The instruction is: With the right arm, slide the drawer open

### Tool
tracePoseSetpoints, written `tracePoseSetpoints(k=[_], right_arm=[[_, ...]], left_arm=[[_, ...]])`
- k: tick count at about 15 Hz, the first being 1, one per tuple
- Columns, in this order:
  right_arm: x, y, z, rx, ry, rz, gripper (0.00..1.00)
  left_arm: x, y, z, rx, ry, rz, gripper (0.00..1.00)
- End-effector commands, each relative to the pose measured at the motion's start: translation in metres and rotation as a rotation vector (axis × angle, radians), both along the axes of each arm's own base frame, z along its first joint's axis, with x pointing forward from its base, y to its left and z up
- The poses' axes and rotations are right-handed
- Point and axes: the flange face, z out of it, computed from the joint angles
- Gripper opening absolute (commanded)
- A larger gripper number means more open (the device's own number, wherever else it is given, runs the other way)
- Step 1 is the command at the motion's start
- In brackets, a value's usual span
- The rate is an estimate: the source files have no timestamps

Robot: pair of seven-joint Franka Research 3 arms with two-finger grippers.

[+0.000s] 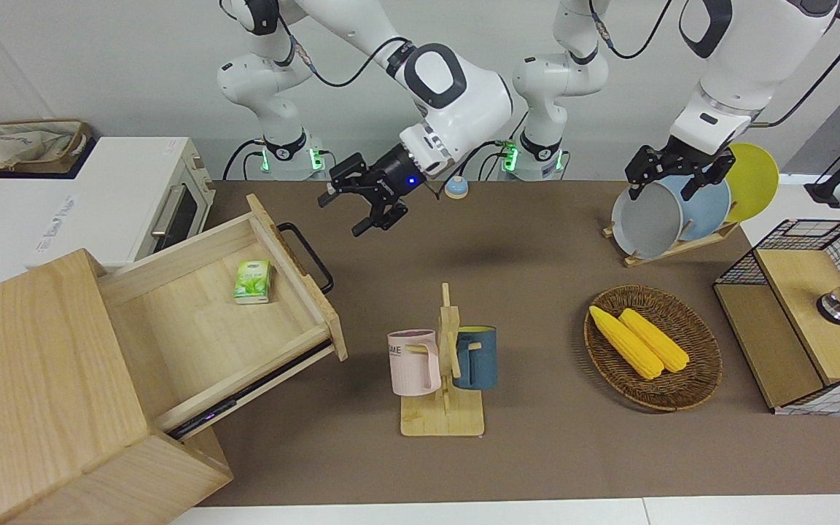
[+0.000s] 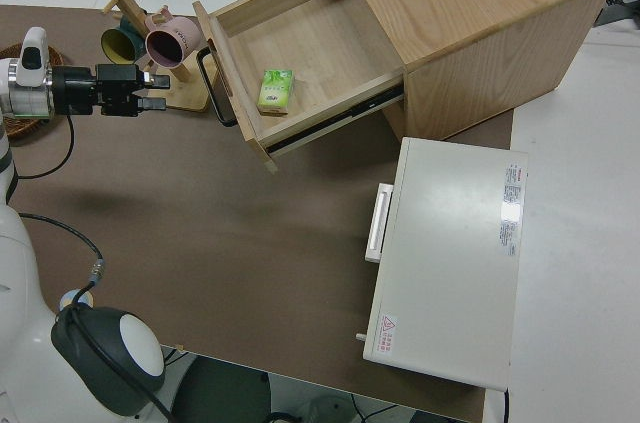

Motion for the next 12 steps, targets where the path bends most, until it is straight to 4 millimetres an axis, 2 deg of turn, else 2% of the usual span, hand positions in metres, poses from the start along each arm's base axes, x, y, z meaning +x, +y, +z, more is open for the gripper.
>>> tracePoseSetpoints(k=[1, 2, 6, 8, 12], right_arm=[[-0.008, -0.03, 0.052, 0.191, 0.029, -0.028, 0.992], [-0.012, -0.041, 0.069, 0.26, 0.032, -0.047, 0.99], [-0.018, -0.085, 0.115, 0.466, 0.064, -0.093, 0.99], [-0.019, -0.108, 0.129, 0.547, 0.089, -0.118, 0.99], [-0.011, -0.169, 0.159, 0.739, 0.112, -0.131, 0.99]], left_arm=[[-0.003, -0.002, 0.006, 0.019, 0.003, 0.005, 0.99], [-0.003, -0.002, 0.004, 0.019, 0.006, 0.004, 0.99], [-0.003, -0.002, 0.005, 0.019, 0.004, 0.005, 0.99], [-0.003, -0.002, 0.006, 0.019, 0.003, 0.005, 0.99], [-0.003, -0.002, 0.006, 0.019, 0.003, 0.005, 0.99]])
